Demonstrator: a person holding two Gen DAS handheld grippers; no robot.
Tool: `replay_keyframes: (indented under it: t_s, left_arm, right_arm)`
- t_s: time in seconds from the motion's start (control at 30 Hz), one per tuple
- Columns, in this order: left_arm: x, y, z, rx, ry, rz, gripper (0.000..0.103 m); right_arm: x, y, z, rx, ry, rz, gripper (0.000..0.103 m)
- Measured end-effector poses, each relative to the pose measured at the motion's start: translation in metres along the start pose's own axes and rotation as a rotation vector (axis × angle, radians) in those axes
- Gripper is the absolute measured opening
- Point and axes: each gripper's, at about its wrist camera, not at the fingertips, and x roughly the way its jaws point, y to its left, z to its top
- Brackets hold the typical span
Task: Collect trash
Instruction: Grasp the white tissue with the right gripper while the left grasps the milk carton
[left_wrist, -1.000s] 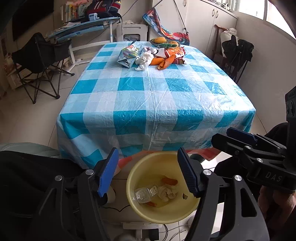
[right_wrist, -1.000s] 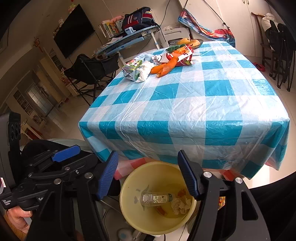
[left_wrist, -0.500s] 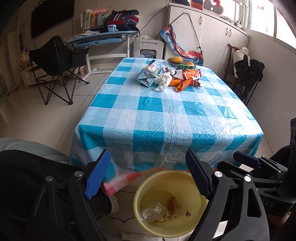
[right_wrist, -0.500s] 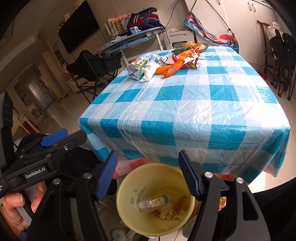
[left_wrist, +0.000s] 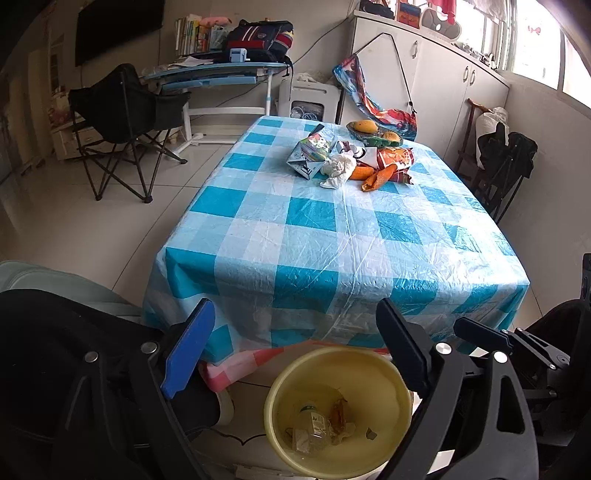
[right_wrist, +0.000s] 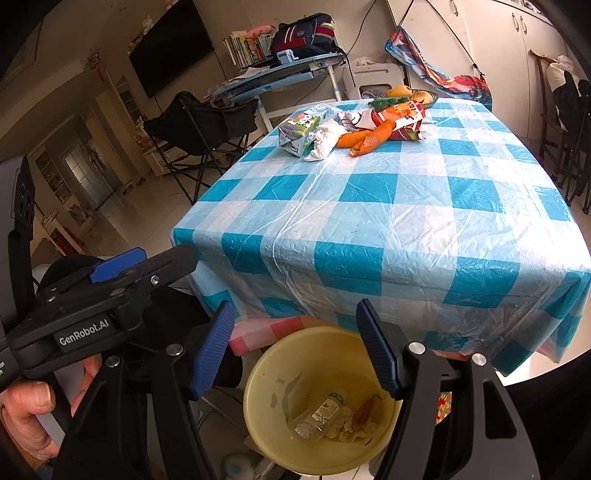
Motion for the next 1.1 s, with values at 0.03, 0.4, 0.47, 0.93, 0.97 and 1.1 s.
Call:
replay_keyframes:
  t_s: [0.03,0.4,0.47,0.93,0.97,1.1]
  left_arm:
    - [0.000,0.001,0.001,-0.005,-0.003,0.000,0.086]
    - [-0.003,0.017,0.006,-0.101,-0.025,-0.007,0.088]
    - [-0.005,0.017,0.006,-0.097,-0.032,-0.009,0.088]
    - [-0.018,0.029,0.023,-0.129,-0.103,-0.018,0.089]
    - [-0.018,0.030,0.028,-0.124,-0.116,-0.009,0.089]
    - [-0.013,0.042,0.050,-0.144,-0.147,0.024,0.091]
  right_arm:
    - [0.001,0.003,0.001,-0.005,-0.002,0.003,0.066]
    - [0.010,0.018,-0.004,-0.077,0.021,-0.022,0.066]
    - [0.009,0.017,-0.002,-0.066,0.013,-0.017,0.066]
    - [0.048,-0.008,0.093,-0.045,-0.040,-0.012,0.066]
    - [0.054,-0.010,0.102,-0.051,-0.040,-0.013,0.066]
    - [0.087,-0.018,0.133,-0.048,-0.032,-0.023,0.064]
